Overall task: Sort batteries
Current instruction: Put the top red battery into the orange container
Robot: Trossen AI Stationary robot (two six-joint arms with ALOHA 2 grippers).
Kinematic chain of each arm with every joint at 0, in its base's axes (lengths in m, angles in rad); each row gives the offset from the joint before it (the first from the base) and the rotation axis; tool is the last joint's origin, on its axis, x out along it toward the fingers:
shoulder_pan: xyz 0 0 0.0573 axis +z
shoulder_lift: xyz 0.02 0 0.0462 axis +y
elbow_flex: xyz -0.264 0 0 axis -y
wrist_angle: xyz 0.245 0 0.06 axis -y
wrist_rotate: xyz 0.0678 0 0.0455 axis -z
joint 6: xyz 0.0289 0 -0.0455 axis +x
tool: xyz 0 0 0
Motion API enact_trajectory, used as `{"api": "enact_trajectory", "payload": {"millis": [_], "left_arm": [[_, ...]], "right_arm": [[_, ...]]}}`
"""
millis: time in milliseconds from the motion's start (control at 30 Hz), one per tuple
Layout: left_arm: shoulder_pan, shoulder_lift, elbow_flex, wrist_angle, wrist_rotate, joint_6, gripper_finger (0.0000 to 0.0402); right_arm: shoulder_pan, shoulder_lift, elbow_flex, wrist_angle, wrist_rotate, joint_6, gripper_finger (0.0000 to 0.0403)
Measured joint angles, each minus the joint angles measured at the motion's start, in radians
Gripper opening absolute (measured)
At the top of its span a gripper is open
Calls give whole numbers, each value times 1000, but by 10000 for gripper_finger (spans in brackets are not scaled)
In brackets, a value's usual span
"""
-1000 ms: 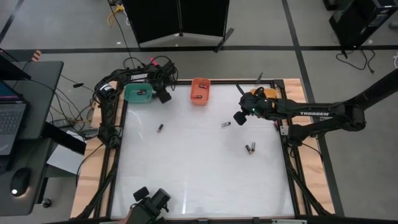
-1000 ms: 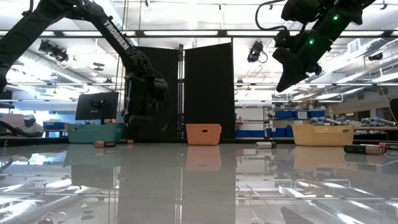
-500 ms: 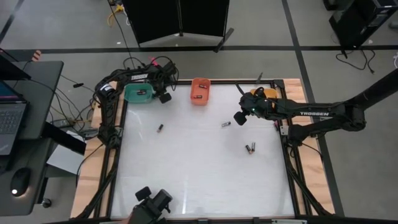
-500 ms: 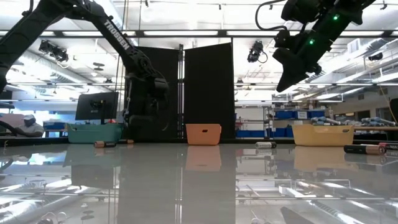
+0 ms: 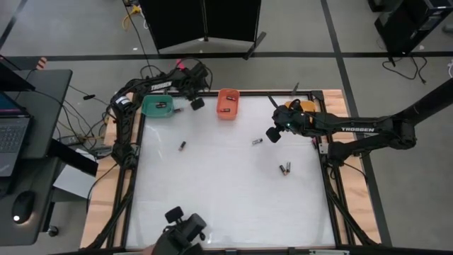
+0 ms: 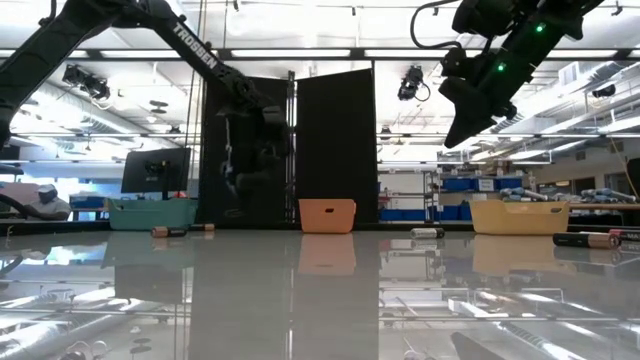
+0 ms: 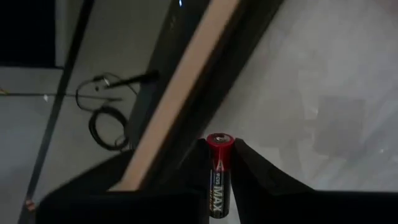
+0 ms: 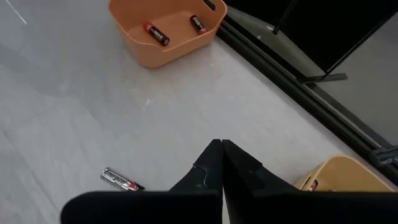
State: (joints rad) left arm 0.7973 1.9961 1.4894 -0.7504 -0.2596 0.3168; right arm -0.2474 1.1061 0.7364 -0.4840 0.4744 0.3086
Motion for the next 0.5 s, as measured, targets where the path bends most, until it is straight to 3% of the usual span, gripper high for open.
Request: {"api": "enact_trajectory", "payload": {"millis": [200, 500], "left_arm": [[-43, -1, 111, -1, -2, -1, 44], [-159, -2, 237, -3, 10, 50, 44]], "right_arm": [[0, 0, 0, 0, 0, -1, 23], [7, 0, 0, -38, 39, -29, 9]]}}
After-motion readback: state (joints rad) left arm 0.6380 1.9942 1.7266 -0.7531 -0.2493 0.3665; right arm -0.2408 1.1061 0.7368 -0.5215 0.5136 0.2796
